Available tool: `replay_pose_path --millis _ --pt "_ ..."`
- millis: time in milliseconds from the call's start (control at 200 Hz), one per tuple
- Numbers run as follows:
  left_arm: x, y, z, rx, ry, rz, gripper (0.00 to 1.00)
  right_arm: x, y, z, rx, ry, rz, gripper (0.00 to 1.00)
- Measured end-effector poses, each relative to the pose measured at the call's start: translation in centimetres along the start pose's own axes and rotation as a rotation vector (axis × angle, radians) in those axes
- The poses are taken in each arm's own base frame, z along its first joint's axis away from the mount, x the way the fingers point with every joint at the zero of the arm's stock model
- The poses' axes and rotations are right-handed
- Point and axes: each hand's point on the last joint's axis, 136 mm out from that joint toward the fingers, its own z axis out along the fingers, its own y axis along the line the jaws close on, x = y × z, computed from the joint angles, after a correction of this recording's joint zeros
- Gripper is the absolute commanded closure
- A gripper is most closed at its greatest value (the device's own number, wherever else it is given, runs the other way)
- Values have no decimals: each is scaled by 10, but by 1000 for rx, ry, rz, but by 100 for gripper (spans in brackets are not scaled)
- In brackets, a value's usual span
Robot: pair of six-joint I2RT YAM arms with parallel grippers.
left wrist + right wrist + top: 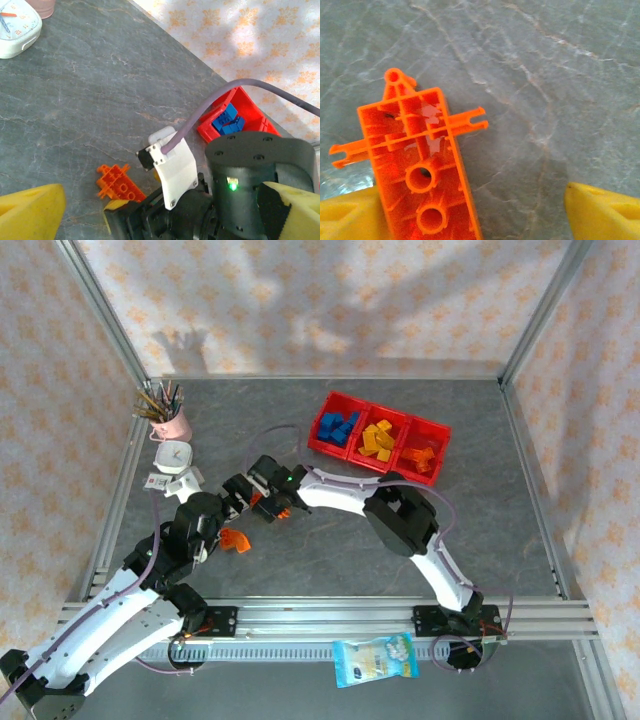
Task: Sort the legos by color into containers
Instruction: Pick up the lego from the center of the table.
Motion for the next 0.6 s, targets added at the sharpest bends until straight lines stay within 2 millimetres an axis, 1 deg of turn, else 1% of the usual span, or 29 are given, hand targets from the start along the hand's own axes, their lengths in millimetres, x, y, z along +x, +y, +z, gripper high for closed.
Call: replay_pose_path --millis 100,185,375,445,511,601 --pt "1 2 1 -4 1 1 1 -7 -7 3 1 -6 8 30" --pt "1 2 1 -4 1 1 1 -10 -8 6 -8 -8 13 39" --pt "0 1 0 -2 -1 0 1 -6 -4 6 -30 13 14 58" --pt "0 2 0 -4 -3 -2 1 -4 -4 6 -33 20 19 64" --pt "0 2 0 -5 -4 -2 1 -3 -5 6 -39 24 31 68" --pt "0 2 2 -7 -2 -1 1 -3 -7 3 -53 21 56 68"
